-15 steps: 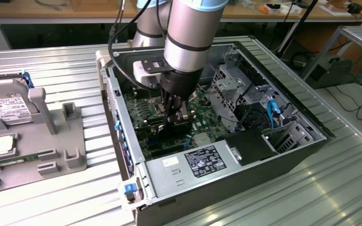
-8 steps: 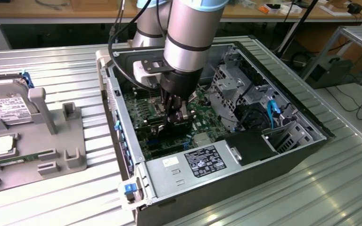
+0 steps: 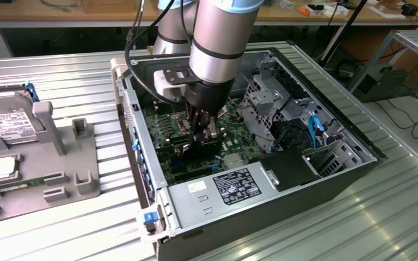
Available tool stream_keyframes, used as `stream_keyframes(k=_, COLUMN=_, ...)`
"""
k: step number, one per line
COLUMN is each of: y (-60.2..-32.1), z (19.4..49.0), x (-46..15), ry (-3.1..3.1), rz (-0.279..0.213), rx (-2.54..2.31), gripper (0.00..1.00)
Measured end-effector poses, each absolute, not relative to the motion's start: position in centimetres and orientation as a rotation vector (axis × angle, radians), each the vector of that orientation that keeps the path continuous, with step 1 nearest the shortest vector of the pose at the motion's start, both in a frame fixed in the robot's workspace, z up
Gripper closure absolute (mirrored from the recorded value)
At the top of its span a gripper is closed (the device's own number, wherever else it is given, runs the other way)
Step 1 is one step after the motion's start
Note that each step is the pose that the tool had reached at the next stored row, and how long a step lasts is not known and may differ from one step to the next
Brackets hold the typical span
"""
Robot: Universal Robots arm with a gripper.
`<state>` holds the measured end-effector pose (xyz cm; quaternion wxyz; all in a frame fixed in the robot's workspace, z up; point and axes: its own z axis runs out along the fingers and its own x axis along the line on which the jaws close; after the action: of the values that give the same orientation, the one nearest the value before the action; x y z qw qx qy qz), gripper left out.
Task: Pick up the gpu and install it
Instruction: 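Press down on the gpu until it lock into place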
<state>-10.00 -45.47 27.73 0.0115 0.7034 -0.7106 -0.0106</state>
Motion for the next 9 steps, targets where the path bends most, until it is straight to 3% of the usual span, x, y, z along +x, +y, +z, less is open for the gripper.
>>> stream_keyframes(k=9, y=-45.5, z=30.3, x=-10.0, ry=-2.216, rz=-0.033, rx=2.194, gripper=0.89)
